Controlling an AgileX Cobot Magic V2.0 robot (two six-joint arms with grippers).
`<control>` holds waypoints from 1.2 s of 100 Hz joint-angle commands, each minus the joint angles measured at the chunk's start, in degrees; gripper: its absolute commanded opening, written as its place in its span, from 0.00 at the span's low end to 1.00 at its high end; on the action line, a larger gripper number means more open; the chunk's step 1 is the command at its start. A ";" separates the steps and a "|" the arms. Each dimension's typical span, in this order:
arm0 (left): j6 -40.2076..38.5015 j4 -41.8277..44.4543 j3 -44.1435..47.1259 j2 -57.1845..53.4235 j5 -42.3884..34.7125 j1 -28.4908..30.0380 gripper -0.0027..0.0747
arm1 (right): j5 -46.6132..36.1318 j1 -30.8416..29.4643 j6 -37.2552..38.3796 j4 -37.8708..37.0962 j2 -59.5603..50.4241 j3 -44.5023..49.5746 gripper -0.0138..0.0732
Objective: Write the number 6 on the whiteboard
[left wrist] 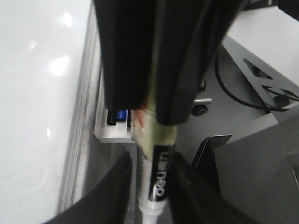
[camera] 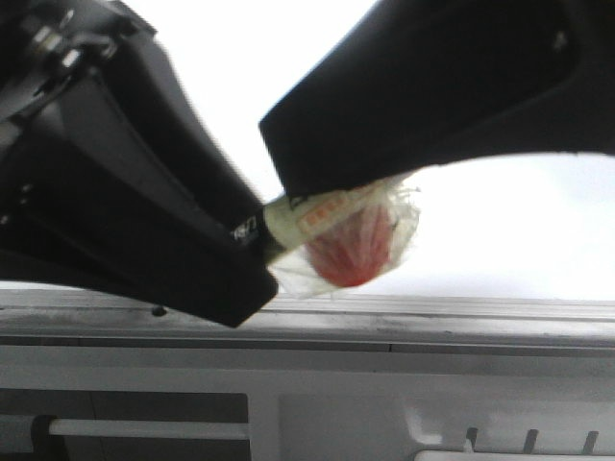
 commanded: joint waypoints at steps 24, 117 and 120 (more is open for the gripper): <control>-4.19 -9.49 -3.55 -11.94 -8.83 2.36 0.75 | -1.17 0.01 -0.51 -4.12 -4.26 -1.85 0.09; -20.52 -15.18 20.55 -48.26 -12.93 26.99 0.01 | -13.76 -20.64 -0.51 -20.60 -6.01 -1.52 0.09; -20.52 -15.18 20.55 -48.26 -12.93 26.99 0.01 | -13.76 -20.64 -0.51 -20.60 -5.22 -1.52 0.09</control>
